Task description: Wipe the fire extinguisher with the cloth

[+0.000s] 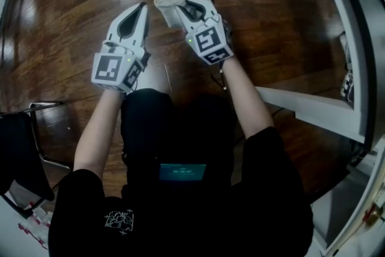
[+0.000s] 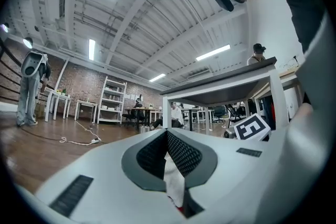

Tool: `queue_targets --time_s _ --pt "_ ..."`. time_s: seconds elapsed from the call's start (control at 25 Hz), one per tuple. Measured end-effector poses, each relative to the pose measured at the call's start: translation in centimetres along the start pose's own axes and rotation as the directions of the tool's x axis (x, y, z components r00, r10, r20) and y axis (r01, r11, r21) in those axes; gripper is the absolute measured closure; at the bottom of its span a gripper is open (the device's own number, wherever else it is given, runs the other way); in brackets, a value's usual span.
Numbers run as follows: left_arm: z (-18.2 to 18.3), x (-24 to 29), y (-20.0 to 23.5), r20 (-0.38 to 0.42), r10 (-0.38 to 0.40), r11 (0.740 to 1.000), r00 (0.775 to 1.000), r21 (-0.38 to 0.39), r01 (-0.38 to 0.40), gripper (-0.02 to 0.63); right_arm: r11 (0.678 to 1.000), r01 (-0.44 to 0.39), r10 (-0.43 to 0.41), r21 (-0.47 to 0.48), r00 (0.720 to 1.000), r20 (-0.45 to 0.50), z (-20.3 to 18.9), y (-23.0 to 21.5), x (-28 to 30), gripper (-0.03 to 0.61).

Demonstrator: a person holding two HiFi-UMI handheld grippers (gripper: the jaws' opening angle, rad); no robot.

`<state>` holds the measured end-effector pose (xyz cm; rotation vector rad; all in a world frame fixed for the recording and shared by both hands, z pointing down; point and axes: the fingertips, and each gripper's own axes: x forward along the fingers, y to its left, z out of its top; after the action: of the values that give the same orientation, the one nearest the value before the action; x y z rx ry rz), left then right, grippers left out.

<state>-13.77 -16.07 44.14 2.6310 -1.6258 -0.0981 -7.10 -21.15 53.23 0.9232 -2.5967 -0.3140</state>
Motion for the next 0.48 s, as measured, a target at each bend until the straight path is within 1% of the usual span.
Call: queue_targets --time_s 0.12,0.24,0.4,0.48 --pt "0.4 0.0 0.1 0.012 0.001 1.0 1.0 0.0 -0.001 0.612 0.999 0.04 -0.04 -0.001 0.999 -0.037 -0.2 -1.0 1.4 0.485" --pt "0.5 0.1 0.5 0.01 0.009 1.0 1.0 0.0 -0.009 0.612 0.998 0.058 -0.059 -0.021 0.995 -0.086 -1.0 -1.0 3.4 0.485" --pt "0.5 -0.2 1.0 0.013 0.022 1.0 1.0 -0.009 -0.022 0.612 0.996 0.052 -0.063 -0.078 0.987 -0.147 -2.1 0.3 5.4 0.486" --pt "0.4 -0.3 1.3 0.002 0.037 0.999 0.999 -0.011 -0.037 0.612 0.99 0.041 -0.067 -0.137 0.979 -0.191 -2.5 1.3 6.2 0.486"
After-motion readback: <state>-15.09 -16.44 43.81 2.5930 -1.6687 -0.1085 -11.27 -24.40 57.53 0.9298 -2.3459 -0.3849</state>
